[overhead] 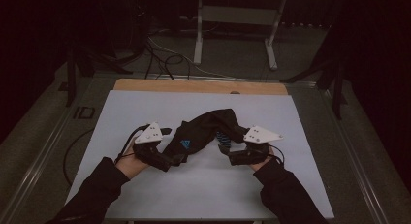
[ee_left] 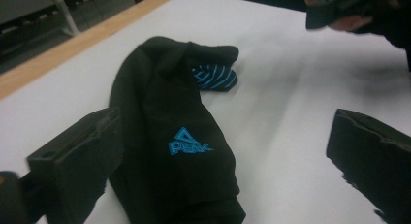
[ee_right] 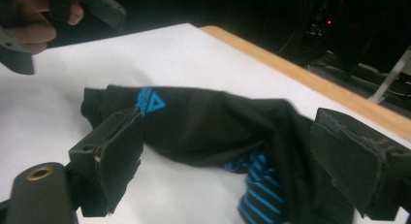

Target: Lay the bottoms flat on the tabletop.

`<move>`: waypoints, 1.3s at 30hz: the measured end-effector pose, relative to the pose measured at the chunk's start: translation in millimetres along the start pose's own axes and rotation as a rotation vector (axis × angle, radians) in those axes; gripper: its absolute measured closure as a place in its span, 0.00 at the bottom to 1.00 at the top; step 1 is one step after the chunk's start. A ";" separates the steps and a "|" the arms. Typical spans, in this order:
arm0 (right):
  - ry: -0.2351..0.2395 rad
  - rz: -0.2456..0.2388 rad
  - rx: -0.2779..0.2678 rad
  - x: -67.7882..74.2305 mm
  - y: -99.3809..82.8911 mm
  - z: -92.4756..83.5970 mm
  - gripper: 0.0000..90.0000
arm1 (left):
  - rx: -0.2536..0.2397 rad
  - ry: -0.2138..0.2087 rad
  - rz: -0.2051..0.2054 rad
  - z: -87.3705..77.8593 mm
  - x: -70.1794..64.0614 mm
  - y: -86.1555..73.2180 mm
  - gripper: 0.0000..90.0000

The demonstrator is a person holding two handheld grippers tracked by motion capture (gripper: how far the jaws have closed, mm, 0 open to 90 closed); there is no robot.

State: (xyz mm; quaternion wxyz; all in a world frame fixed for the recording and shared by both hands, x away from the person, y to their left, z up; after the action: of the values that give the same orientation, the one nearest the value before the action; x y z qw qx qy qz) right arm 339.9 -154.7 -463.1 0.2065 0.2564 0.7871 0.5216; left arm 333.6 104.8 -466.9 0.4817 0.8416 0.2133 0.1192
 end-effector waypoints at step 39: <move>-0.054 0.098 0.304 36.6 -53.8 99.3 0.28 | 0.065 0.073 0.002 24.2 17.3 -18.2 0.92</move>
State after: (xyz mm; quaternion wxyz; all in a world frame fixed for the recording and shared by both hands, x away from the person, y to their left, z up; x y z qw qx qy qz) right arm 359.9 -78.5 -551.8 0.1605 0.3368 0.8377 0.3989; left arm 354.3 102.7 -495.0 0.4459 0.8521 0.2336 0.1434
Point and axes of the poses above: each handheld gripper's, and its own axes: z roughly forward along the jaws, y roughly out of its top, x roughly to its left, the point moved 5 cm from there along z, roughly forward along the jaws
